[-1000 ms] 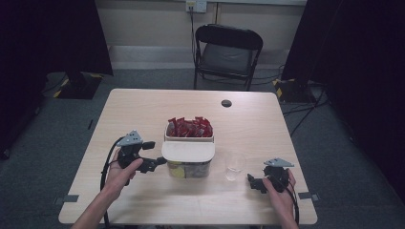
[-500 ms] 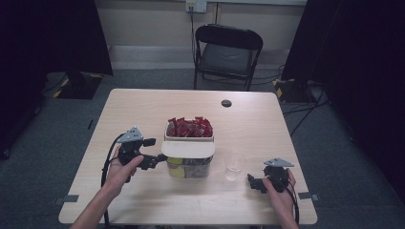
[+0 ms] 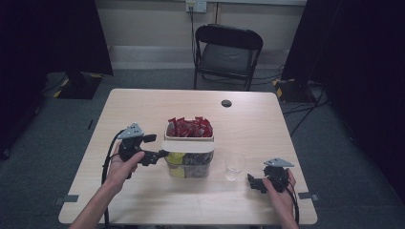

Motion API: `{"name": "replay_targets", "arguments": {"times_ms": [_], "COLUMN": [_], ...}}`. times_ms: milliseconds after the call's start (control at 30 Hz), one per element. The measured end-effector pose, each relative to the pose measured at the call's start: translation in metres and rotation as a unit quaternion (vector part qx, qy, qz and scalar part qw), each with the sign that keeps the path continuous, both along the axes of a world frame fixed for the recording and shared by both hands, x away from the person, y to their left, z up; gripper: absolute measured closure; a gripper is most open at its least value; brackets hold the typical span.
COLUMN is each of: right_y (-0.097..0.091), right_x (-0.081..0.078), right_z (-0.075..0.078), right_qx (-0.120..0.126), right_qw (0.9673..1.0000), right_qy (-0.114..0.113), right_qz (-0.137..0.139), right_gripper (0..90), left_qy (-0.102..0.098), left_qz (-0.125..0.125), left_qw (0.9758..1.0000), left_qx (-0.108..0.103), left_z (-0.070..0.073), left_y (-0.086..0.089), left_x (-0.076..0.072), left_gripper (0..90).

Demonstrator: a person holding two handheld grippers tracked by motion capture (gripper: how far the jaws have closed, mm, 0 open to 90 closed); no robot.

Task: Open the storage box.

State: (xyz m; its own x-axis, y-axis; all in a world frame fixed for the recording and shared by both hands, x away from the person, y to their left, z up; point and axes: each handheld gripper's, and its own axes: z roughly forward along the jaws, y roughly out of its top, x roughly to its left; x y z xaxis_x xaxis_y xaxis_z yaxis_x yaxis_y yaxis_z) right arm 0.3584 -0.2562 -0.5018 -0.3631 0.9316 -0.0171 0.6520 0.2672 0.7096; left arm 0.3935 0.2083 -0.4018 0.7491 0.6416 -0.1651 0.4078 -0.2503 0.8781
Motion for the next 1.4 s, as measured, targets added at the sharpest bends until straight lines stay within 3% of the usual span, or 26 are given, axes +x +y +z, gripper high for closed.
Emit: {"name": "replay_targets", "arguments": {"times_ms": [500,1400], "right_y": [0.000,0.000], "right_x": [0.000,0.000], "right_z": [0.000,0.000], "right_qx": [0.000,0.000], "right_qw": [1.0000,1.0000], "right_qy": [0.000,0.000], "right_qz": [0.000,0.000], "right_gripper": [0.0,0.0], "left_qy": [0.001,-0.001], "left_qz": [-0.006,-0.001], "left_qw": [1.0000,0.9999], "left_qx": [0.005,-0.011], "left_z": [0.006,0.016], "left_y": [-0.004,-0.006], "left_x": [0.005,0.016], "left_gripper": [15.4,15.8]}}
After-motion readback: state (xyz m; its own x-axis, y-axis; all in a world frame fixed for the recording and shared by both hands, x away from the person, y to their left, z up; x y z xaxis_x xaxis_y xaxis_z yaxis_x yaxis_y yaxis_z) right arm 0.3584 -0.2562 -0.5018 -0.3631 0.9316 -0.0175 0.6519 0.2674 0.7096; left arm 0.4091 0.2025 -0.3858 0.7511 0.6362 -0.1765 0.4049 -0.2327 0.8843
